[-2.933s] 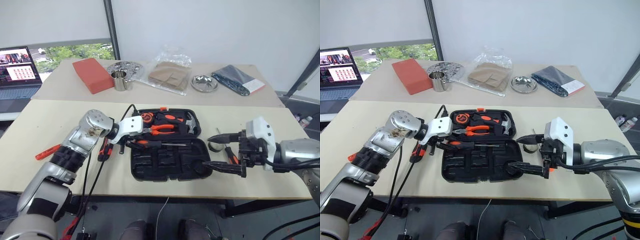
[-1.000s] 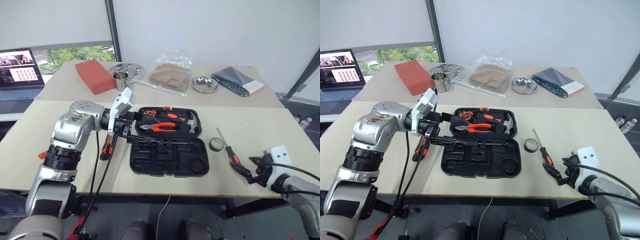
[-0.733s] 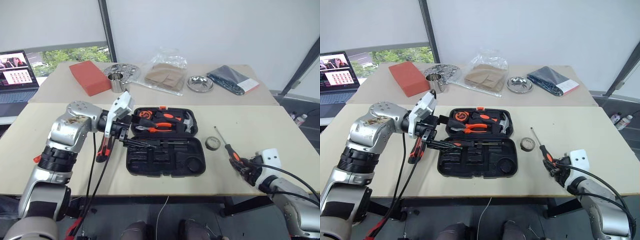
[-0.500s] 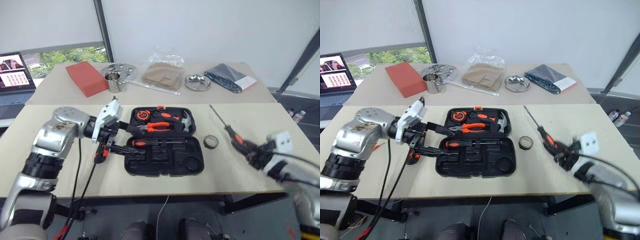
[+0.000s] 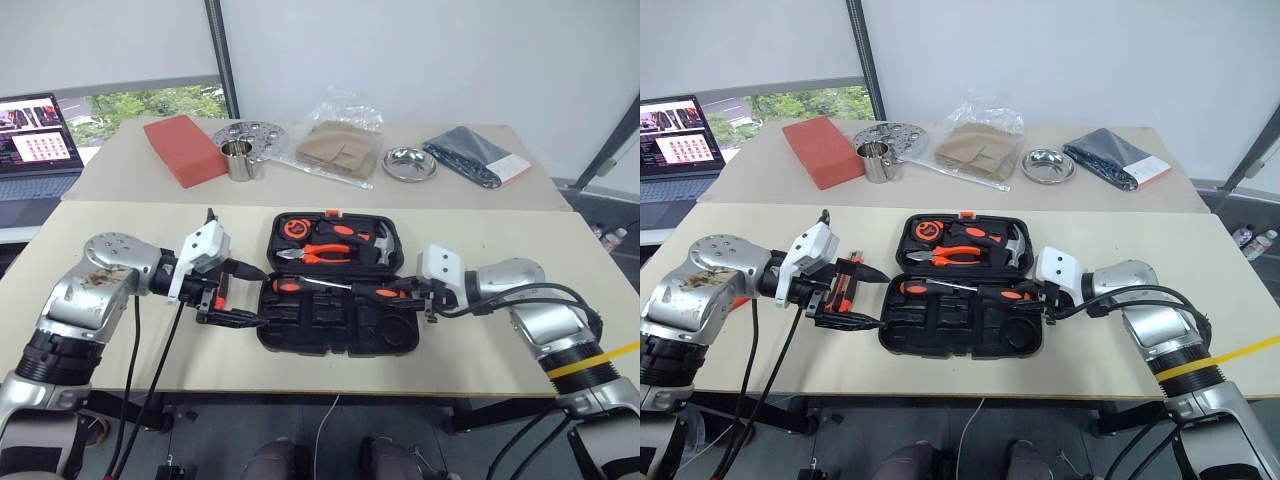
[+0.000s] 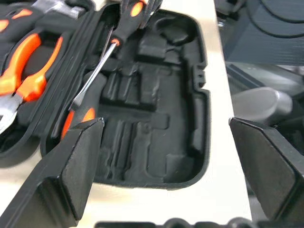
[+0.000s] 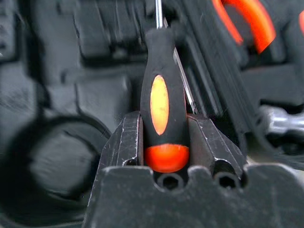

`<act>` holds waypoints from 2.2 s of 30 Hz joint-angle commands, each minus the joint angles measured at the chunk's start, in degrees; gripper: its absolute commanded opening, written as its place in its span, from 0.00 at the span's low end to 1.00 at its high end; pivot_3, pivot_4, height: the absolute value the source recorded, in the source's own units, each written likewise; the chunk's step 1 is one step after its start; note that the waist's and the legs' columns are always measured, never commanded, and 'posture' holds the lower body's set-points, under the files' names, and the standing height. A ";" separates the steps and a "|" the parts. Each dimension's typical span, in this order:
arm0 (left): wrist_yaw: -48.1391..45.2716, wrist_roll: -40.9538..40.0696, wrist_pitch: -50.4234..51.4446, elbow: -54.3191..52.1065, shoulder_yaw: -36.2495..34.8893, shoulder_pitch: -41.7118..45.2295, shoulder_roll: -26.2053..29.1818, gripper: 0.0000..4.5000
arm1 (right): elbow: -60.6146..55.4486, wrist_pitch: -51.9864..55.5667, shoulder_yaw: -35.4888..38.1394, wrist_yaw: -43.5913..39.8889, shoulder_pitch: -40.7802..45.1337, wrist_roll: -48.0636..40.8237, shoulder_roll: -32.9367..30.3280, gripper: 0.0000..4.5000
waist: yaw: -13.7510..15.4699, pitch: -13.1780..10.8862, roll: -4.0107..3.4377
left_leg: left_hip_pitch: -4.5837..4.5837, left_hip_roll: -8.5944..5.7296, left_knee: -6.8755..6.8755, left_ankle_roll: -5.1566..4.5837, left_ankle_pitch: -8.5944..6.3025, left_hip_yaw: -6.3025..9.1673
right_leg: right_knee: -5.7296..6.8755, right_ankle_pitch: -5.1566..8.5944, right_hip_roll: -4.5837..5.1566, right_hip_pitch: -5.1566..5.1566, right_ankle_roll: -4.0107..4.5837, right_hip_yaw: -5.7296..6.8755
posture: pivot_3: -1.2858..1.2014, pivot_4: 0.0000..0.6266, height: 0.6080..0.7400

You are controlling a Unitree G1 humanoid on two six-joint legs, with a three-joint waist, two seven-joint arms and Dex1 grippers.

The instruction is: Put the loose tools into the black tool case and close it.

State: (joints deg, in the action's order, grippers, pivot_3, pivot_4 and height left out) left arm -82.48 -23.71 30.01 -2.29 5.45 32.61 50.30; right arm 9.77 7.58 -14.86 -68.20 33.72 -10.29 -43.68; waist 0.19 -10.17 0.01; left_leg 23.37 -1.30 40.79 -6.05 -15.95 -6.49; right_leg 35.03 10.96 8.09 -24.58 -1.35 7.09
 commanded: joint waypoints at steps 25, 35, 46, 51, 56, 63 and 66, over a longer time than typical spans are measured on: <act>0.98 0.70 -1.95 1.62 -0.30 3.75 -1.05 1.00 | -0.91 5.16 2.00 2.15 6.07 1.30 9.68 0.69 | -0.90 0.00 0.00 | -0.27 0.13 0.02 0.45 -0.15 0.00 | 0.08 0.01 -0.14 0.20 0.07 -0.05 | 0.52 0.24 0.95; 1.36 0.94 -2.10 1.46 -0.82 2.95 -0.77 1.00 | 1.13 4.22 -7.86 3.29 4.19 12.18 10.81 0.00 | -1.23 0.02 0.00 | -0.35 0.12 0.00 0.47 -0.16 -0.01 | 0.07 0.03 -0.23 0.26 0.08 -0.06 | 0.52 0.24 0.95; 10.40 -1.45 2.69 -4.53 -13.80 -10.79 3.31 1.00 | -9.40 14.41 4.77 2.12 5.62 -4.48 13.76 0.13 | -1.87 0.07 0.09 | -0.48 0.34 -0.04 0.88 -0.03 -0.01 | 0.39 -0.01 -0.24 0.10 0.43 -0.23 | 0.52 0.24 0.95; 16.63 -1.98 6.03 -8.36 -34.78 -30.43 3.34 1.00 | -21.13 29.97 12.92 0.10 5.76 -20.17 9.91 0.49 | -1.87 0.07 0.10 | -0.22 0.33 -0.11 0.75 0.03 0.09 | 0.68 0.09 -0.04 -0.35 0.54 -0.17 | 0.52 0.24 0.95; 17.46 -0.39 3.24 -7.76 -48.77 -46.39 1.74 1.00 | -25.95 33.97 14.44 1.32 4.08 -24.56 7.41 0.87 | -1.26 0.06 0.15 | -0.15 0.31 -0.21 1.01 -0.13 0.11 | 0.68 0.16 0.27 -0.45 0.57 -0.01 | 0.52 0.24 0.95; 16.44 5.03 -7.86 10.57 -44.58 -41.43 9.87 1.00 | -27.91 33.52 12.97 2.11 2.28 -25.16 7.23 0.97 | 0.99 0.10 0.25 | -0.21 0.21 -0.18 1.13 -0.20 0.12 | 0.65 0.18 0.48 -0.64 0.45 -0.03 | 0.52 0.24 0.95; 14.97 8.73 -13.43 22.84 -35.92 -30.62 14.11 1.00 | -29.32 33.93 13.37 1.12 1.88 -26.64 6.22 0.97 | 1.66 0.12 0.30 | -0.18 0.19 -0.17 1.15 -0.19 0.07 | 0.66 0.04 0.44 -0.72 0.58 -0.02 | 0.52 0.24 0.95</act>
State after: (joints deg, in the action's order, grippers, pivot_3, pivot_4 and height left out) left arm -66.46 -17.30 20.79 14.85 -34.48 -2.36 62.03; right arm -17.12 41.76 -2.79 -66.25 35.14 -35.06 -36.48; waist 1.85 -10.05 0.31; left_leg 23.20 -1.12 40.61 -4.92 -16.15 -6.48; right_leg 35.69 10.95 8.52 -25.33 -0.71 7.04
